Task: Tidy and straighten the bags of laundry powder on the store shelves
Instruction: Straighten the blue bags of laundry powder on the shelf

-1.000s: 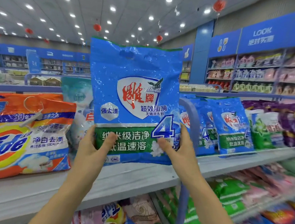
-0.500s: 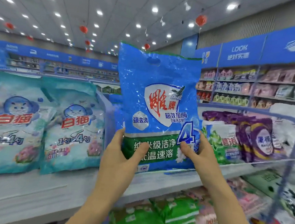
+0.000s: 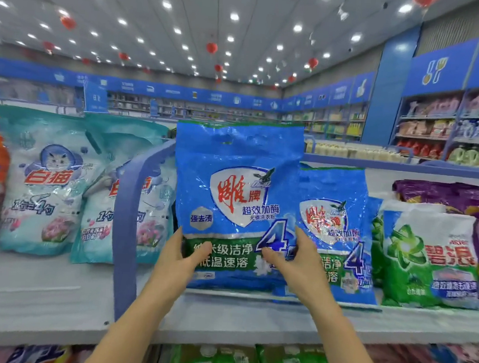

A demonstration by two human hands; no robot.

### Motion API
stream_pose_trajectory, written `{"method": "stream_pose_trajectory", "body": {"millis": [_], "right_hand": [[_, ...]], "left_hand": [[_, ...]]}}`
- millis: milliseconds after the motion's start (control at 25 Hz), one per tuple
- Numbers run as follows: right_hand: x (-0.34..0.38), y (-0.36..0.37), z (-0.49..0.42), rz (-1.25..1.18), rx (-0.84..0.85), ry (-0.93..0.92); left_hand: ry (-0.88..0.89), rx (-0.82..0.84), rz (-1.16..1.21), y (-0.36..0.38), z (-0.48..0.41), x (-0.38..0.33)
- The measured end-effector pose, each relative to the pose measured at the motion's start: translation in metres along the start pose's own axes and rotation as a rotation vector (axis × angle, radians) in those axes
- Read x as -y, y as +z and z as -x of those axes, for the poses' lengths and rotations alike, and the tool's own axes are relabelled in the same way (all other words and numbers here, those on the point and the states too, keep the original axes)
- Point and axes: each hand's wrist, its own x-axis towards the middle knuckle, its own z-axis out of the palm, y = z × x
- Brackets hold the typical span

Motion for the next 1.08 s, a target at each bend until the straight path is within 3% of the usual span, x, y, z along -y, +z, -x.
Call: {"method": "stream_pose_trajectory", "body": {"millis": [280, 880, 960, 1080], "right_hand": [[-0.008, -0.003, 0.012, 0.038, 0.193, -0.047], [-0.011, 0.008, 0.018, -0.041, 0.242, -0.008], [-0.014, 0.007, 0.024, -0.042, 0.176, -0.020], [-0.031, 0.003, 0.047, 0.077, -0.187, -0.140]], "left_hand": [[-0.049, 0.013, -0.029, -0.009, 0.018, 0.007], [-0.017, -0.005, -0.004, -0.009, 0.028, 0.011], [-0.033, -0.031, -0.002, -0.010, 0.027, 0.015], [-0.024, -0.093, 0.025, -0.010, 0.027, 0.015]]}}
